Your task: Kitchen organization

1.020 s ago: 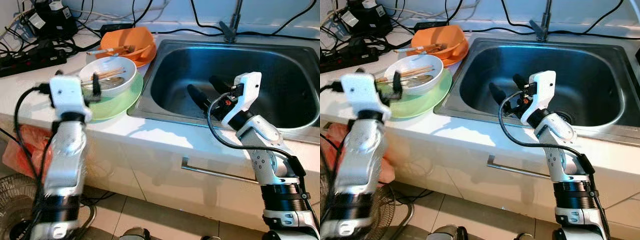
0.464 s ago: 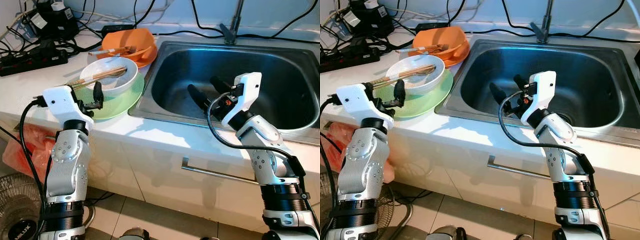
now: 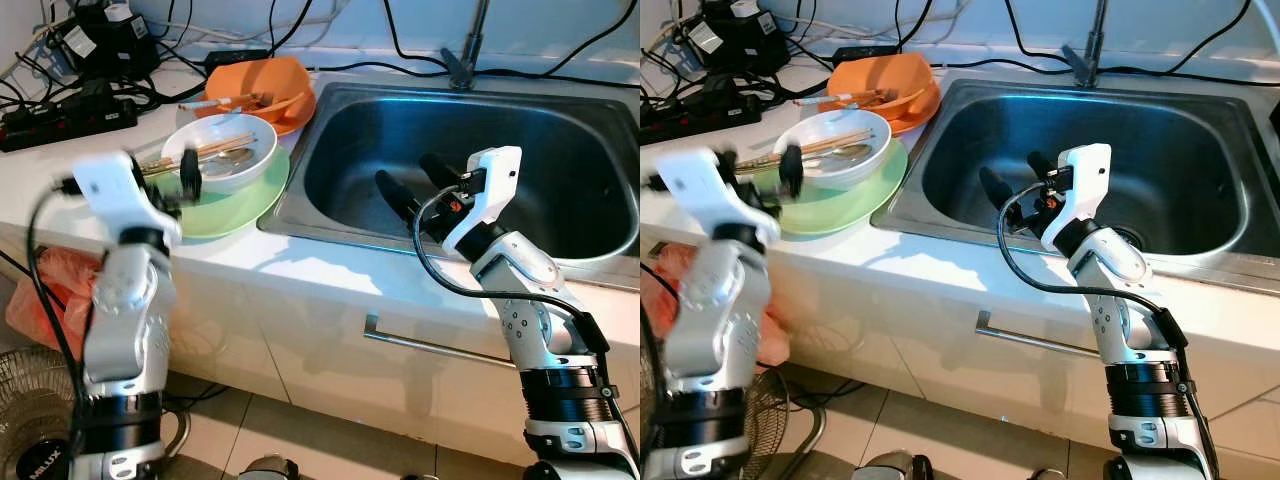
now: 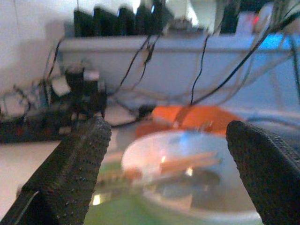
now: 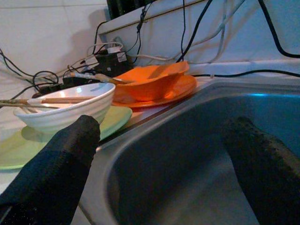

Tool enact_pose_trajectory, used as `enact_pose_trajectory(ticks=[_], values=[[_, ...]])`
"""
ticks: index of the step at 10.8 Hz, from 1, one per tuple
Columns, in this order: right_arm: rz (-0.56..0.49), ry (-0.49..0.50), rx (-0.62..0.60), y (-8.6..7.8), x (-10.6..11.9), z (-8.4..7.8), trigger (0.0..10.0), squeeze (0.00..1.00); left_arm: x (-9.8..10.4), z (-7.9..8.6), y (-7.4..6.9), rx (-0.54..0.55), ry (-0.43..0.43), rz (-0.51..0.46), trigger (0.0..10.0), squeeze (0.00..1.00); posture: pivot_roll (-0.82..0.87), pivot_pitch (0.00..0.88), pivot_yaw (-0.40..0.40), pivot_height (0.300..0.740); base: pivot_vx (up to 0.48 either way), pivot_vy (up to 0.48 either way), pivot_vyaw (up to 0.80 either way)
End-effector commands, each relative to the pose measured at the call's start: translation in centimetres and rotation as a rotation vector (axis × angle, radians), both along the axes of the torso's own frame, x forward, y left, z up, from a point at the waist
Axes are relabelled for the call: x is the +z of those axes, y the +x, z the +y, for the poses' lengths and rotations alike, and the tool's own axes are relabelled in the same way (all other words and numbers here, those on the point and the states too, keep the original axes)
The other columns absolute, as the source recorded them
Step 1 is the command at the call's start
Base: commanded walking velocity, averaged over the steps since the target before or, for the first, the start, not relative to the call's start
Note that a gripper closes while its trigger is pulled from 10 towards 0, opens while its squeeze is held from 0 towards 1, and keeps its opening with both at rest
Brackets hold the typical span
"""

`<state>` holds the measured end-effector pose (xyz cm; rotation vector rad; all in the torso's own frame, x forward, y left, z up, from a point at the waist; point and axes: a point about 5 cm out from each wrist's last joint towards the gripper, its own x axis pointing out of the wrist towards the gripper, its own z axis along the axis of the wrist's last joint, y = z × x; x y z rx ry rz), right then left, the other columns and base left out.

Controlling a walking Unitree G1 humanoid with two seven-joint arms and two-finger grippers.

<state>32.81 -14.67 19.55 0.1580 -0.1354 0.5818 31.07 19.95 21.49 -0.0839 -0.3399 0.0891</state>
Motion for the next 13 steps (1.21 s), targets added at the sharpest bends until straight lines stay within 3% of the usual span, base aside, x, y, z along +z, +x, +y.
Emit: enact_pose_trajectory(ticks=[1, 6, 7, 13], values=[[0.003, -0.002, -0.008, 0.1, -0.2, 0.1, 10.0, 0.99, 1.3, -0.1, -0.1, -0.014, 0.025, -0.034, 10.0, 0.00, 0.14, 0.057, 0.099, 0.740, 0.000, 0.000, 0.00], [0.006, -0.014, 0.000, 0.3, -0.2, 0.0, 10.0, 0.99, -0.6, 0.6, -2.5, -0.019, -0.119, 0.016, 10.0, 0.00, 0.15, 0.056, 0.082, 0.740, 0.000, 0.000, 0.00], [0.009, -0.015, 0.006, 0.3, -0.3, 0.0, 10.0, 0.98, -1.2, 1.0, -2.5, -0.001, -0.192, 0.043, 10.0, 0.00, 0.16, 0.054, 0.080, 0.740, 0.000, 0.000, 0.00], [0.003, -0.015, 0.002, 0.4, -0.3, 0.0, 10.0, 0.98, -2.2, 0.7, -0.9, -0.040, -0.375, 0.097, 10.0, 0.00, 0.14, 0.050, 0.087, 0.740, 0.000, 0.000, 0.00]])
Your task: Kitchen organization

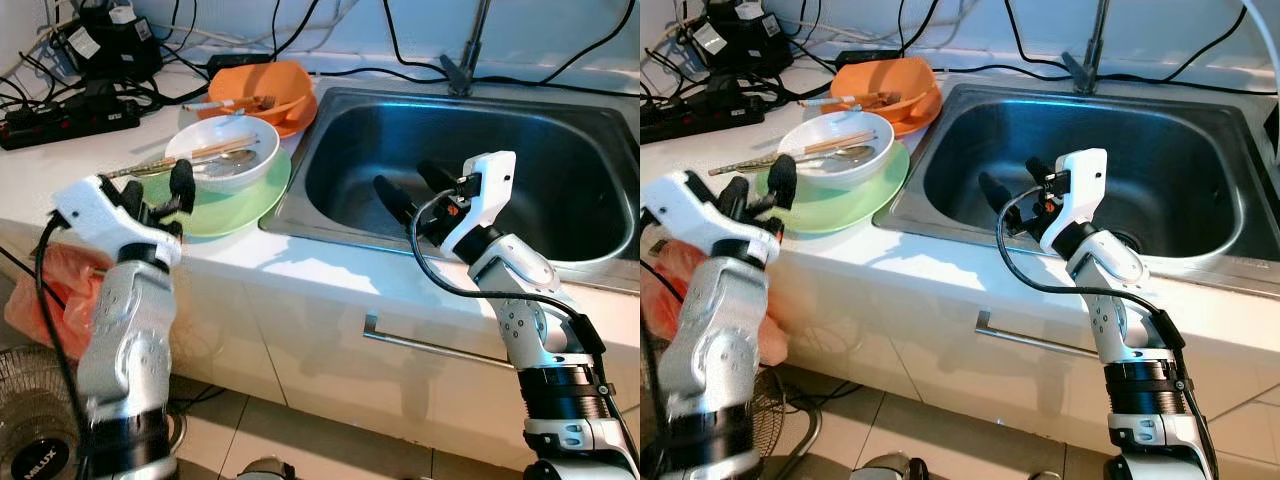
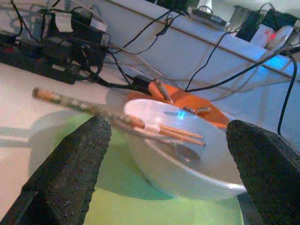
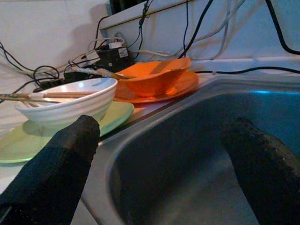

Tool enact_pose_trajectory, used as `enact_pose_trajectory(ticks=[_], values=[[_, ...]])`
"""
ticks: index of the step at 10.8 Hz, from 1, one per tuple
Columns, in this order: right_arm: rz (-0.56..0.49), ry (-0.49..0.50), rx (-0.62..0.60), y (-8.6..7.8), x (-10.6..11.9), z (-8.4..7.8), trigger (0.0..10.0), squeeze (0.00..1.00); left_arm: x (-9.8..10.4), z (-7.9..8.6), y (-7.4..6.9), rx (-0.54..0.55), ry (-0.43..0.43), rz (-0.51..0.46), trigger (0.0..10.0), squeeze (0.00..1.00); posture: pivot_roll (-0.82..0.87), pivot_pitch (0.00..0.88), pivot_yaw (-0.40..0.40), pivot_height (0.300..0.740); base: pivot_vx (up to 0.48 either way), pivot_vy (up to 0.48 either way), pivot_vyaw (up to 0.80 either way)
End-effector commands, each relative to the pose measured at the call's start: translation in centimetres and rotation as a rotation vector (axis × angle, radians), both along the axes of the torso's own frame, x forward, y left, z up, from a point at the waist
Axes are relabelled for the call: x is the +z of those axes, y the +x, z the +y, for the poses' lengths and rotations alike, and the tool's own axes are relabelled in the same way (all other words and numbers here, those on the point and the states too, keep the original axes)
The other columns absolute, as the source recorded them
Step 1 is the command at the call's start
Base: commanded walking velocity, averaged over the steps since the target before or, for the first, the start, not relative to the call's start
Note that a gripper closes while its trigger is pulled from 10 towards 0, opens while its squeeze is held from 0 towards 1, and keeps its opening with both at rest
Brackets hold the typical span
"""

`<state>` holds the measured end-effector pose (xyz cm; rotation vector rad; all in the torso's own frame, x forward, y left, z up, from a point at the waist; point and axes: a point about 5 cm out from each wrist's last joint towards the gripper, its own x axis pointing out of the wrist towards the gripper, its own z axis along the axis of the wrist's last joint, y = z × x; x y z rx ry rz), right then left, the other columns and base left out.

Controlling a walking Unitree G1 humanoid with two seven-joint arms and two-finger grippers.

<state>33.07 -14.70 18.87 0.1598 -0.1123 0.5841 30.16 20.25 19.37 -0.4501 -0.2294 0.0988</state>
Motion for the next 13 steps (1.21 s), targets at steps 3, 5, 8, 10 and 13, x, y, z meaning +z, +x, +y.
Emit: enact_pose_trajectory(ticks=[3, 5, 8, 10, 13], values=[[-0.021, -0.013, -0.009, 0.1, 0.4, -0.1, 10.0, 0.98, -0.8, 1.1, 0.7, 0.050, -0.066, 0.042, 10.0, 0.00, 0.14, 0.050, 0.087, 0.740, 0.000, 0.000, 0.00], [-0.024, -0.011, -0.009, 0.1, 0.5, 0.0, 10.0, 0.98, -1.0, 1.3, 1.2, 0.075, -0.088, 0.054, 10.0, 0.00, 0.13, 0.049, 0.089, 0.740, 0.000, 0.000, 0.00], [-0.026, -0.008, -0.010, 0.1, 0.5, 0.0, 10.0, 0.98, -1.5, 1.9, 1.6, 0.109, -0.127, 0.065, 10.0, 0.00, 0.13, 0.049, 0.087, 0.740, 0.000, 0.000, 0.00], [-0.028, -0.007, -0.013, 0.1, 0.5, 0.0, 10.0, 0.98, -1.2, 2.5, 2.2, 0.131, -0.145, 0.062, 10.0, 0.00, 0.12, 0.047, 0.090, 0.740, 0.000, 0.000, 0.00], [-0.030, -0.006, -0.022, 0.1, 0.5, -0.1, 10.0, 0.98, -0.7, 1.9, 3.5, 0.080, -0.225, 0.047, 2.1, 0.00, 0.12, 0.045, 0.092, 0.740, 0.000, 0.000, 0.00]])
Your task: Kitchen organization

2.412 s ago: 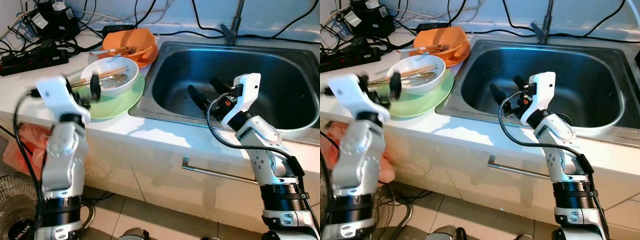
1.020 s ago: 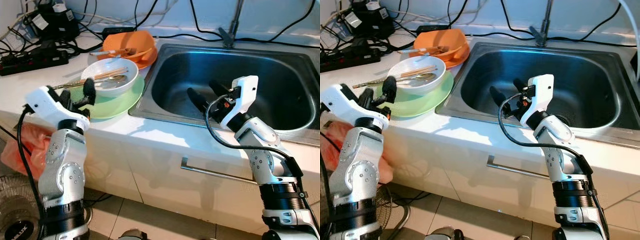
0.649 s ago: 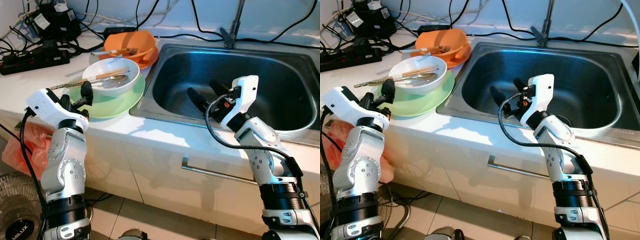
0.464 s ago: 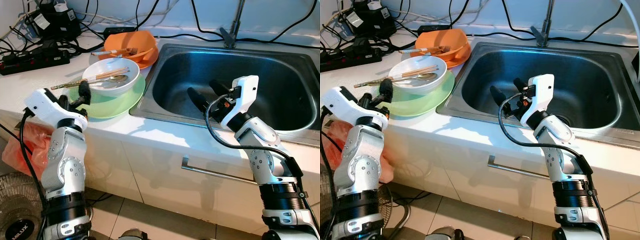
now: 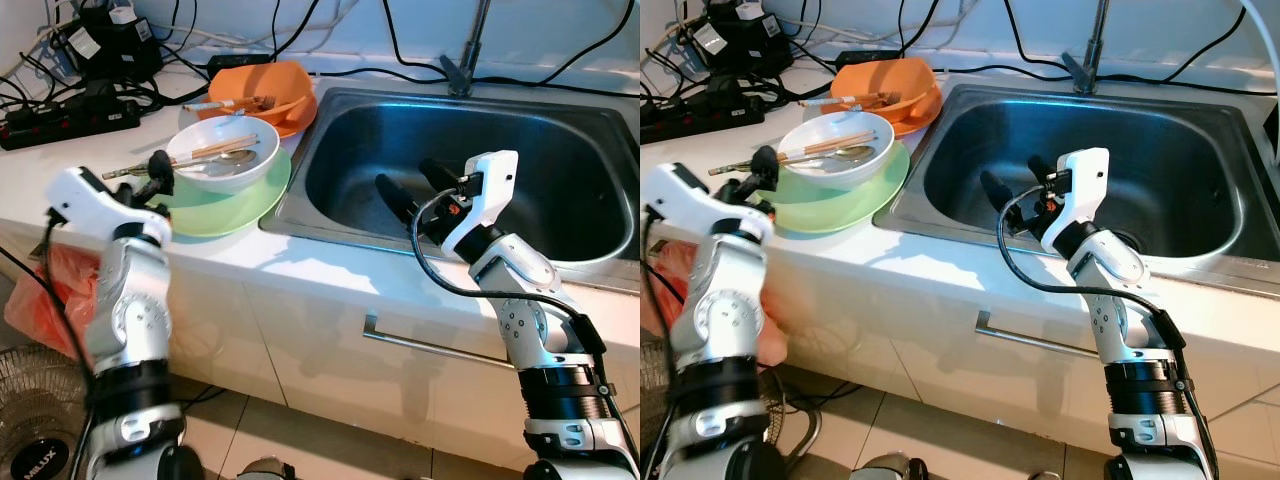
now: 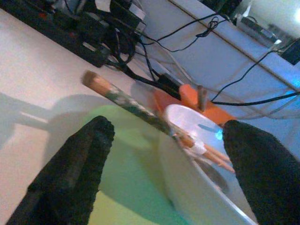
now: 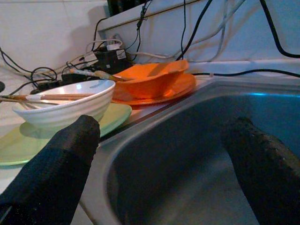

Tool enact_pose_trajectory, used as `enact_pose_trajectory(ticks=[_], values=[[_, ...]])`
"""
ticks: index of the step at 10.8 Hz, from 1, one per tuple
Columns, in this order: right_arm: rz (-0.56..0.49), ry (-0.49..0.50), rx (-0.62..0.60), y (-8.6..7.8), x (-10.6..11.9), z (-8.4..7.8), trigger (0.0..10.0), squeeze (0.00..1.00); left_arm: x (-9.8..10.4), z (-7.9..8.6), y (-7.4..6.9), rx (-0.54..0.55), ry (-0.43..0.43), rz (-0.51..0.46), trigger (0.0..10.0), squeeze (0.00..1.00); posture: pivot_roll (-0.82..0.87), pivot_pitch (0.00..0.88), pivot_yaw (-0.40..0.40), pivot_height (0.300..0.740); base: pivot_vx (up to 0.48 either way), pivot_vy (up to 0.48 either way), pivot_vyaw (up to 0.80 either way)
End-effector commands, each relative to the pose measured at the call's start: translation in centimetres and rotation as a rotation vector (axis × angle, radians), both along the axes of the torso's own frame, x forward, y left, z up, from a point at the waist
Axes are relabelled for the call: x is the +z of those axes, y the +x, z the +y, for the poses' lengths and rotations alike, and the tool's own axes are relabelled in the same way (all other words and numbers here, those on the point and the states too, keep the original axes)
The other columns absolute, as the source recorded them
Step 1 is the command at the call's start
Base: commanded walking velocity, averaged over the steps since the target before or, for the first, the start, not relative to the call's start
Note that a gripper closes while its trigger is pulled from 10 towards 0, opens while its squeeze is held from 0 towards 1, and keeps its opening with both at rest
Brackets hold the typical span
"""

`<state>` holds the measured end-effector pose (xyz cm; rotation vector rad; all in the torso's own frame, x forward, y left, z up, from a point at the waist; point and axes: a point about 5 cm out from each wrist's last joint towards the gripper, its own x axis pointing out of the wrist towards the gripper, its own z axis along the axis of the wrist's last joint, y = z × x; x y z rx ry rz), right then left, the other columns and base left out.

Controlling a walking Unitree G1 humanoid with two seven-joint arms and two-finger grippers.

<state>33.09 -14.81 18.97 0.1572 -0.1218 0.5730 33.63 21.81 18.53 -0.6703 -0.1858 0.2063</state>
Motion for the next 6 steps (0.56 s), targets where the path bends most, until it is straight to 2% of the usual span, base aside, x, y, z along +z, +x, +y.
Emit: enact_pose_trajectory(ticks=[1, 2, 3, 4, 6], values=[[-0.022, -0.007, -0.012, 0.08, 0.46, -0.03, 10.0, 0.98, 0.00, -0.53, 0.32, -0.034, -0.035, -0.003, 0.0, 0.00, 0.12, 0.044, 0.094, 0.740, 0.000, 0.000, 0.00], [-0.023, -0.007, -0.013, 0.07, 0.47, -0.06, 10.0, 0.98, -0.25, -0.93, 0.31, -0.050, -0.046, 0.007, 5.5, 0.00, 0.11, 0.045, 0.096, 0.740, 0.000, 0.000, 0.00], [-0.023, -0.007, -0.015, 0.08, 0.48, -0.09, 10.0, 0.98, -0.66, -1.30, 0.24, -0.057, -0.079, 0.021, 9.5, 0.00, 0.11, 0.045, 0.096, 0.740, 0.000, 0.000, 0.00], [-0.022, -0.007, -0.015, 0.09, 0.45, -0.03, 10.0, 0.98, -0.74, -1.37, 0.29, -0.063, -0.109, 0.014, 0.0, 0.00, 0.11, 0.045, 0.095, 0.740, 0.000, 0.000, 0.00], [-0.021, -0.006, -0.013, 0.09, 0.44, 0.01, 10.0, 0.98, -0.41, -1.11, 0.45, -0.062, -0.097, -0.001, 0.0, 0.00, 0.11, 0.044, 0.095, 0.740, 0.000, 0.000, 0.00]])
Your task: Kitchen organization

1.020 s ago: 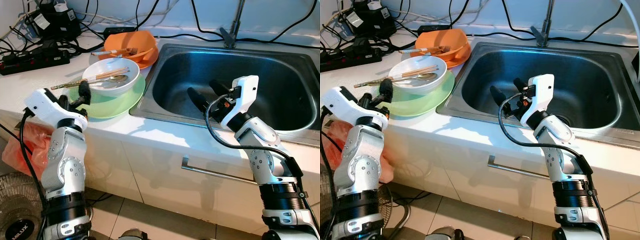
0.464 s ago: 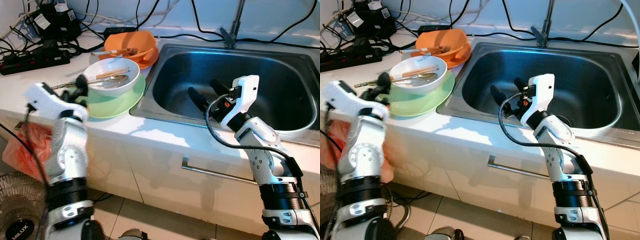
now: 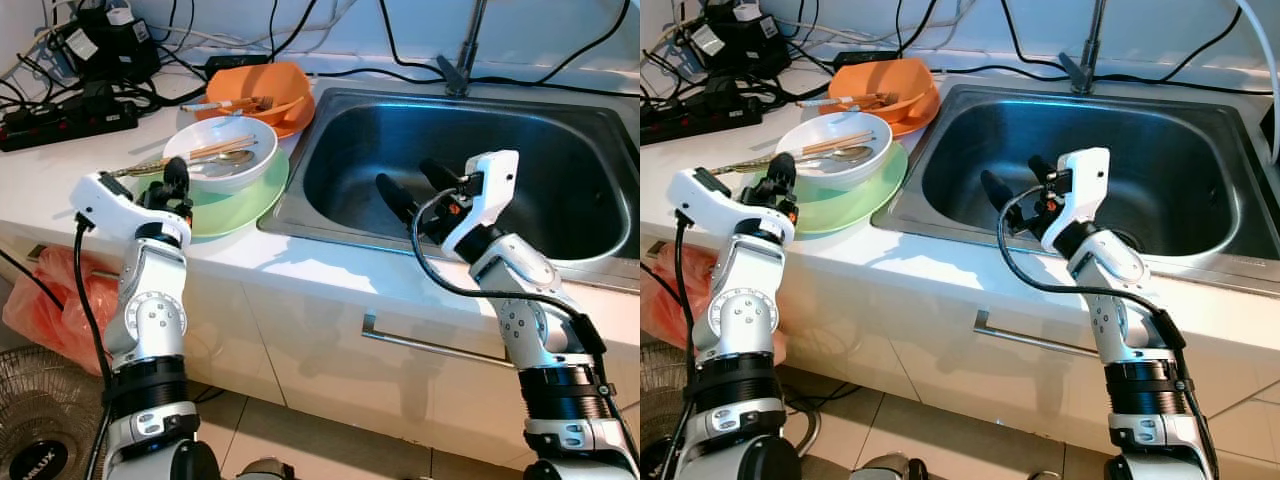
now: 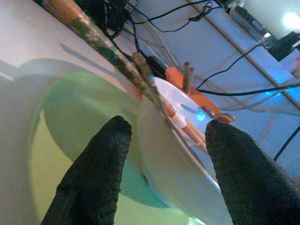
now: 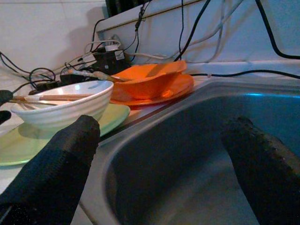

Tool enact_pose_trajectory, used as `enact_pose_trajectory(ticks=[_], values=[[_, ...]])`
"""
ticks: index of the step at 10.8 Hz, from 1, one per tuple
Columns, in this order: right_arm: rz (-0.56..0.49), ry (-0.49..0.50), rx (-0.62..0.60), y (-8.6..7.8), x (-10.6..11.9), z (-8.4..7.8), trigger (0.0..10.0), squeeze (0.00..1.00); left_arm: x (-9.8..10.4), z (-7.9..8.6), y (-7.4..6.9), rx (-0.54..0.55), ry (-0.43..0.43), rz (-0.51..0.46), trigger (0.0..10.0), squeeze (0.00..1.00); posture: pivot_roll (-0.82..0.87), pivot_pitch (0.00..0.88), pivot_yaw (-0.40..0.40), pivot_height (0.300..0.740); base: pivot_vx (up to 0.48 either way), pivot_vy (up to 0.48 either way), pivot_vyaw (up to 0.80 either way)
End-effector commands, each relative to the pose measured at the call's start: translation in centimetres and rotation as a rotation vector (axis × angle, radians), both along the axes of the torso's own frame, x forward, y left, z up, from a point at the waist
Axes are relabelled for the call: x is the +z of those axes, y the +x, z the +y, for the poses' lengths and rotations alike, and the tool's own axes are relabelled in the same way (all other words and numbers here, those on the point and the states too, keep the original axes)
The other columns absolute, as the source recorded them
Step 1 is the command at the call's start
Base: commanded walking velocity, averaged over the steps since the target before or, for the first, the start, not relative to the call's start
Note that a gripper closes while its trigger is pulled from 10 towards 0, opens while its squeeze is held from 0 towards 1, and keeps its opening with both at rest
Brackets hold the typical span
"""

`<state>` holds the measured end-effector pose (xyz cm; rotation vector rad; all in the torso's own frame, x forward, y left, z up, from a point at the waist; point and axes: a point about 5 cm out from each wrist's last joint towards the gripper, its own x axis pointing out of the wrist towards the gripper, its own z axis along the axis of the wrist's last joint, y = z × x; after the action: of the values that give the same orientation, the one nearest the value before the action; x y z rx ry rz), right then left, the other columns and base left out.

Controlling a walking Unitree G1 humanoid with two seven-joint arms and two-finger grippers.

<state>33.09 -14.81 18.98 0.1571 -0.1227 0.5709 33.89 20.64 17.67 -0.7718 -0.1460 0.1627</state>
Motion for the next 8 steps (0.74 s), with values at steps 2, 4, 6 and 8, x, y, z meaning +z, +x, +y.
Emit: enact_pose_trajectory(ticks=[2, 4, 6, 8], values=[[-0.022, -0.006, -0.012, 0.10, 0.45, 0.04, 10.0, 0.98, 0.63, 0.45, 0.29, 0.006, 0.016, -0.018, 0.0, 0.00, 0.11, 0.041, 0.099, 0.740, 0.000, 0.000, 0.00], [-0.021, -0.006, -0.016, 0.09, 0.40, -0.07, 10.0, 0.98, 0.72, 0.45, 0.37, 0.001, 0.021, -0.024, 0.0, 0.00, 0.11, 0.040, 0.102, 0.740, 0.000, 0.000, 0.00], [-0.020, -0.006, -0.019, 0.04, 0.34, -0.14, 10.0, 0.98, 0.92, 0.32, 0.47, -0.010, 0.034, -0.028, 10.0, 0.00, 0.11, 0.037, 0.104, 0.740, 0.000, 0.000, 0.00], [-0.020, -0.005, -0.022, 0.02, 0.33, -0.19, 10.0, 0.98, 1.43, 0.24, 0.56, -0.018, 0.035, -0.050, 10.0, 0.00, 0.11, 0.038, 0.104, 0.740, 0.000, 0.000, 0.00]])
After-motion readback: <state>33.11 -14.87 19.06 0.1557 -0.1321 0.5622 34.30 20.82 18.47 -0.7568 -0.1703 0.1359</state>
